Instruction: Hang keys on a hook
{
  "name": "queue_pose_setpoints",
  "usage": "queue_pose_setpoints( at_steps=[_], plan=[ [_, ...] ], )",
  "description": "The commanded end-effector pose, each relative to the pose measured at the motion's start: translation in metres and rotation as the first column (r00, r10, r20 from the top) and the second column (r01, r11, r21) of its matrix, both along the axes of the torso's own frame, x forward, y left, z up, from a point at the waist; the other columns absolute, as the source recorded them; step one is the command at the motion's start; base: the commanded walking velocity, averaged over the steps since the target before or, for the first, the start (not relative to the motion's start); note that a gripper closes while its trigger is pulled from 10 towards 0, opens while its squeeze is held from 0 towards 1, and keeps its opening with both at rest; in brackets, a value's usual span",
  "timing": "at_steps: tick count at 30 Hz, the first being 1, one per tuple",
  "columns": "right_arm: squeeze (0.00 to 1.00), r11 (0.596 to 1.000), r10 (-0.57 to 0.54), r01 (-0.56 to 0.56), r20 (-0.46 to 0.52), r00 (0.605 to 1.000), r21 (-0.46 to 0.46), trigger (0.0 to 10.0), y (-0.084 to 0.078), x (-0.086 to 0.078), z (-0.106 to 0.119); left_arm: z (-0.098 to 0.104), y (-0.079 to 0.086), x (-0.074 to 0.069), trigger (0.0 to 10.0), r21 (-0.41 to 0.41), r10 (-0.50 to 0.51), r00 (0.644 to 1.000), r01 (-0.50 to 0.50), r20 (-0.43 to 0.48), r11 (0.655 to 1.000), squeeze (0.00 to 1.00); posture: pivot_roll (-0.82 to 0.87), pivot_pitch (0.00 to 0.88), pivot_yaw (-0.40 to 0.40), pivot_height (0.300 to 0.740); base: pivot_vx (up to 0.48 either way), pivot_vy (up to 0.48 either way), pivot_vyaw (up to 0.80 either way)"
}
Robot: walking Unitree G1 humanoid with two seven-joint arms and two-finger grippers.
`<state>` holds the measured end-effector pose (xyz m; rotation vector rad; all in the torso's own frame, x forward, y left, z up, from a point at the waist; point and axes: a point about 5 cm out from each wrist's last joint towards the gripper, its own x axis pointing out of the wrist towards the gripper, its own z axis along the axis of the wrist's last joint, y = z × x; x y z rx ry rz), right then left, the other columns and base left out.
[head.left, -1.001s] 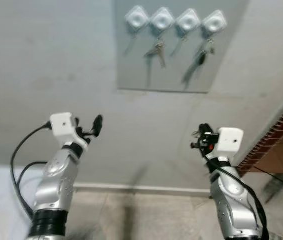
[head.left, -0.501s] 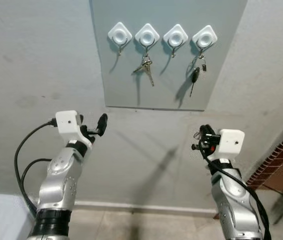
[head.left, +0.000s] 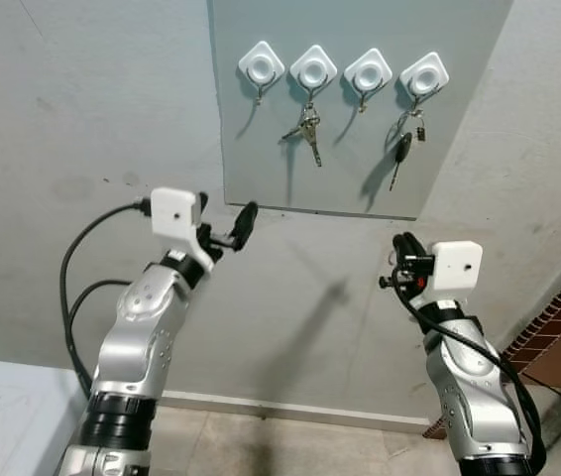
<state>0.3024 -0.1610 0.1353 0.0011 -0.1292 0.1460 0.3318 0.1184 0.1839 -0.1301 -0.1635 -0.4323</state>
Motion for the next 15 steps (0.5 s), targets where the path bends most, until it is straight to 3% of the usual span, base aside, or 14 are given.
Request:
queue_pose_setpoints(
  at_steps=[1,8,15],
  plan=[
    [0.0,0.999,0.05,-0.049,0.045,0.998,-0.023,10.0,0.005,0.009,0.012,0.016,-0.01,0.002,10.0,0.017,-0.055,0.997,0.054,0.057,0.998,0.0,-0.02,0.0,-0.019,0.74,0.0,0.0,0.0],
    [0.0,0.992,0.125,-0.123,0.098,0.987,-0.026,10.0,0.013,0.021,0.03,0.022,-0.018,0.004,10.0,0.031,-0.094,0.993,0.092,0.077,0.995,0.0,-0.03,0.0,-0.019,0.74,0.0,0.0,0.0],
    [0.0,0.967,0.246,-0.252,0.162,0.956,0.022,10.0,0.026,0.024,0.047,0.024,-0.023,0.0,10.0,0.045,-0.122,0.988,0.119,0.089,0.992,0.0,-0.03,0.0,-0.016,0.74,0.0,0.0,0.0]
  ],
)
